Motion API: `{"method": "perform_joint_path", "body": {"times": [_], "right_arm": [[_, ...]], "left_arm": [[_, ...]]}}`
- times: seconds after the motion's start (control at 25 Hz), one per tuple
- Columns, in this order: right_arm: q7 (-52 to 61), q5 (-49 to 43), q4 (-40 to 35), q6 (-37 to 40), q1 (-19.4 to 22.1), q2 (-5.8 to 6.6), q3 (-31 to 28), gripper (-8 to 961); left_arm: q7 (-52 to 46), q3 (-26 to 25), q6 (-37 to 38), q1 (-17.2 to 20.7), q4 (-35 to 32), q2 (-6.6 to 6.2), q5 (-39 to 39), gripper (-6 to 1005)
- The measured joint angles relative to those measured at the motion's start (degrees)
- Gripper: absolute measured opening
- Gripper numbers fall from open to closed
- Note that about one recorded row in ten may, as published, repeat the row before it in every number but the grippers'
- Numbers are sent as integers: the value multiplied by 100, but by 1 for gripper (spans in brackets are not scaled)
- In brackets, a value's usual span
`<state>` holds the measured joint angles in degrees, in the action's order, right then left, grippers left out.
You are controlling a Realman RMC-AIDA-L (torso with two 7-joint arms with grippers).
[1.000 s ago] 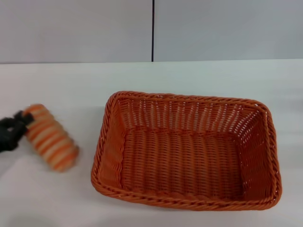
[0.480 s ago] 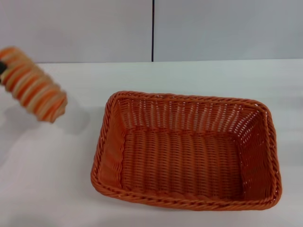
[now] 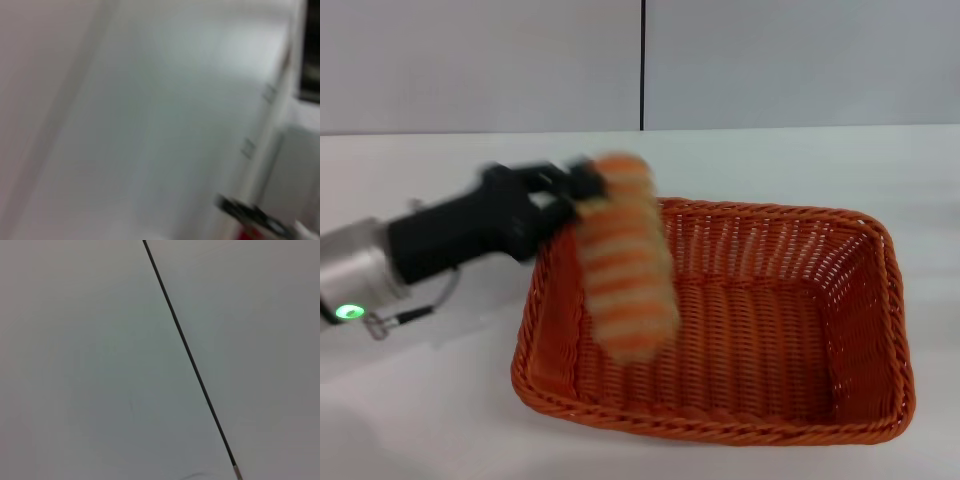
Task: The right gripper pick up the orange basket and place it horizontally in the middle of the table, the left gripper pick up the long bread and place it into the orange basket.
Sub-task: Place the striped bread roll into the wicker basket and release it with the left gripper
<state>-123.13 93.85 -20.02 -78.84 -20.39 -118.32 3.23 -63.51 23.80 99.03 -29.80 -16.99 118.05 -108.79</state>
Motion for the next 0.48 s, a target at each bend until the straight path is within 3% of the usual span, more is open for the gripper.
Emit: {"method": "perform_joint_path", "body": {"times": [0.16,0.48], "right_arm": [[0,2,0,9,-25,0,-6,377],[-14,2,14,52,-62,2,0,377]], "left_arm": [[-25,684,-191,-136,-15,22,16,160],[7,270,-202,82,59,15,195,252]]}}
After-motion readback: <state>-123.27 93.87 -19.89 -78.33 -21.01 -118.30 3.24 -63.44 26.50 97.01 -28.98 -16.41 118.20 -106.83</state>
